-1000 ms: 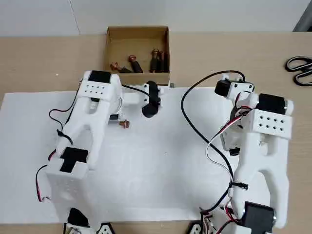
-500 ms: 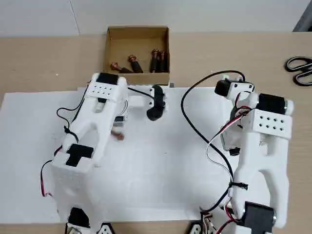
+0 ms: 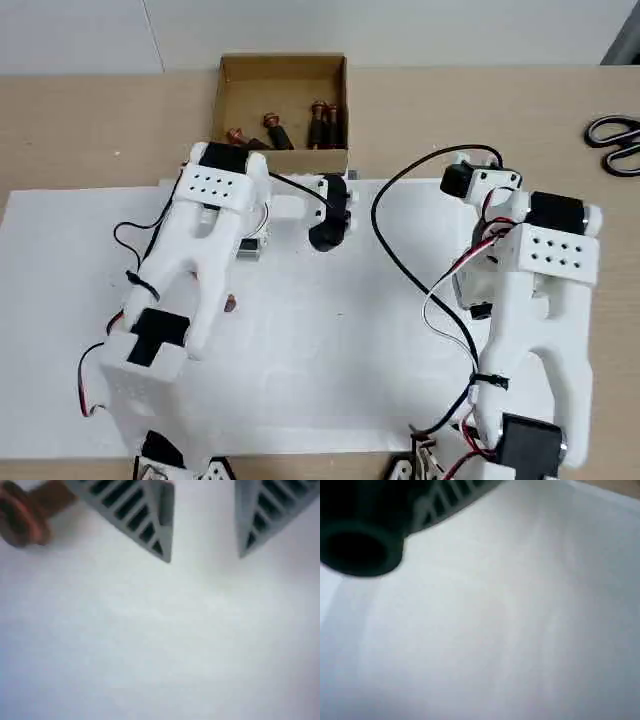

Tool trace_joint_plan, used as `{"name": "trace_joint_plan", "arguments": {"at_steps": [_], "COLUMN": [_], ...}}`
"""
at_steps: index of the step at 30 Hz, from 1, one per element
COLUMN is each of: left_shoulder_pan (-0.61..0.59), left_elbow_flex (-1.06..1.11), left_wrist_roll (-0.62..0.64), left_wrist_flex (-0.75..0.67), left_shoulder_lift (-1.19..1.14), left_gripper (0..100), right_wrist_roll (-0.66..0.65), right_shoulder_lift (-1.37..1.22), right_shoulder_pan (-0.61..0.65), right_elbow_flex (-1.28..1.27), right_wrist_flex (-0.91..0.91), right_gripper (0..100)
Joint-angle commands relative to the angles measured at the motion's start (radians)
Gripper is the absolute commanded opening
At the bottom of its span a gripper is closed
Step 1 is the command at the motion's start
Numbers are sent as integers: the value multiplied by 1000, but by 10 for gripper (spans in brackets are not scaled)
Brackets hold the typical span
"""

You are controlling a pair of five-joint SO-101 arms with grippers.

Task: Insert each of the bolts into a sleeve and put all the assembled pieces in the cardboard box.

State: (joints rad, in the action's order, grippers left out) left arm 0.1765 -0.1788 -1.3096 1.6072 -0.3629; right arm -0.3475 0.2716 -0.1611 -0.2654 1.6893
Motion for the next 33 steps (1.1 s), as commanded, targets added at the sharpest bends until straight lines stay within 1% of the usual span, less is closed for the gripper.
{"name": "trace_joint_plan", "arguments": {"at_steps": [1, 3, 9, 19, 27, 33], "left_shoulder_pan": [-9, -20, -84, -138, -155, -160], "left_elbow_flex": [-13, -5, 99, 145, 150, 148], "left_wrist_roll": [-103, -101, -101, -97, -103, -103], "left_wrist_flex": [106, 147, 146, 137, 129, 87], "left_shoulder_lift": [78, 83, 138, 149, 80, 31], "left_gripper": [83, 83, 87, 86, 86, 87], "right_wrist_roll": [-12, -12, -11, -9, -9, -9], "right_shoulder_lift": [44, 44, 44, 44, 44, 44], "right_shoulder_pan": [-12, -12, -12, -12, -12, -12], "right_elbow_flex": [8, 8, 8, 8, 8, 8], "right_wrist_flex": [8, 8, 8, 8, 8, 8], "right_gripper": [4, 4, 4, 4, 4, 4]}}
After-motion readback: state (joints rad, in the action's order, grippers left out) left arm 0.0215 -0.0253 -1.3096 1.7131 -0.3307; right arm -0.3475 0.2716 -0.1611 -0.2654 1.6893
